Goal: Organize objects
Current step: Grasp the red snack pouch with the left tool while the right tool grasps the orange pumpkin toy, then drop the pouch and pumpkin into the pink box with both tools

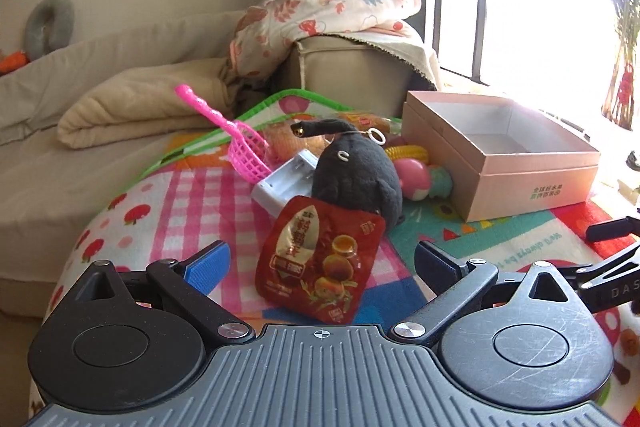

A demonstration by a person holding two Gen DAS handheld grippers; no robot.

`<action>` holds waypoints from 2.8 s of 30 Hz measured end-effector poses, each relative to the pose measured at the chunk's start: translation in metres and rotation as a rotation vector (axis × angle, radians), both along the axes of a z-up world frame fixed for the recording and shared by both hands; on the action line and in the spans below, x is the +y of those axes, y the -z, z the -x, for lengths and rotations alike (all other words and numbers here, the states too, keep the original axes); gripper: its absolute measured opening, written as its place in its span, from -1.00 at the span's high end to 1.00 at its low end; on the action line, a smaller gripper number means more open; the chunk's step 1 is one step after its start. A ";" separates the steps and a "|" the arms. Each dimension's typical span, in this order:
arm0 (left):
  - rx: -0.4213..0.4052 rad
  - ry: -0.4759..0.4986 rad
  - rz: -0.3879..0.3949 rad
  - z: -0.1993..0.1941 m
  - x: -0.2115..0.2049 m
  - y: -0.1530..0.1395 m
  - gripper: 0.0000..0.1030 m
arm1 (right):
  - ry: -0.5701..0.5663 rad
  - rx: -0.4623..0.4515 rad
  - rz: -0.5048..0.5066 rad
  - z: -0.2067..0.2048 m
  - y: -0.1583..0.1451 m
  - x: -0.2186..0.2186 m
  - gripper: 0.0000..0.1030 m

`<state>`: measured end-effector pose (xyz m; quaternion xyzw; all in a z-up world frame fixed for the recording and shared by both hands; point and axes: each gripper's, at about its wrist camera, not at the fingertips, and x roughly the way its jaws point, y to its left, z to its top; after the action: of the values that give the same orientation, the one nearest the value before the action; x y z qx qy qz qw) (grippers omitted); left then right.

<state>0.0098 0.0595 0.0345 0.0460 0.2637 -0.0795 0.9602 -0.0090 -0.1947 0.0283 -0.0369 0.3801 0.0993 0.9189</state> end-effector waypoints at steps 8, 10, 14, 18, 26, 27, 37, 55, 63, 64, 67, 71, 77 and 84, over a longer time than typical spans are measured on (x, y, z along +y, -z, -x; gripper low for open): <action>0.096 0.097 -0.075 -0.041 -0.003 0.024 -0.96 | -0.068 0.003 -0.008 0.006 -0.003 0.004 -1.00; 0.090 0.087 -0.055 -0.041 0.002 0.024 -0.54 | -0.127 -0.012 -0.030 0.017 -0.007 0.012 -1.00; 0.087 0.065 0.014 -0.026 0.017 0.019 -0.55 | -0.315 -0.059 -0.041 0.044 -0.021 0.049 -1.00; 0.088 0.004 0.059 0.002 0.036 0.006 -0.54 | -0.464 -0.098 -0.010 0.058 -0.025 0.099 -1.00; 0.102 -0.045 0.074 0.058 0.068 -0.011 -0.54 | -0.494 -0.052 0.059 0.040 -0.012 0.148 -0.27; 0.107 -0.043 0.072 0.063 0.068 -0.012 -0.54 | -0.482 -0.041 0.064 0.038 -0.012 0.146 0.00; 0.068 0.142 0.097 0.048 0.003 -0.058 -0.54 | -0.334 -0.173 0.036 0.072 -0.062 0.044 -0.01; 0.167 0.180 0.111 -0.131 -0.170 -0.023 -0.50 | 0.001 -0.265 -0.004 0.058 -0.077 -0.085 -0.01; -0.068 0.175 0.234 -0.089 -0.121 -0.059 -0.50 | 0.004 -0.286 -0.042 0.017 -0.089 -0.073 -0.01; -0.067 0.152 0.235 -0.087 -0.115 -0.063 -0.50 | 0.008 -0.291 -0.052 0.010 -0.092 -0.072 -0.01; -0.047 0.139 0.219 -0.068 -0.095 -0.059 -0.50 | 0.028 -0.315 -0.066 -0.018 -0.104 -0.069 -0.01; -0.004 0.154 0.165 -0.030 -0.070 -0.038 -0.50 | 0.060 -0.336 -0.053 -0.055 -0.111 -0.060 -0.25; 0.001 0.028 0.081 -0.002 -0.027 -0.014 -0.50 | 0.019 -0.338 -0.044 -0.051 -0.099 -0.036 -0.93; -0.006 -0.019 0.164 -0.022 -0.002 -0.014 -0.50 | -0.063 -0.262 0.049 -0.015 -0.050 0.001 -0.96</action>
<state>0.0317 0.0571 0.0484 -0.0348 0.2539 -0.0917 0.9623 0.0065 -0.1942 0.0779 -0.0838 0.2577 0.1134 0.9559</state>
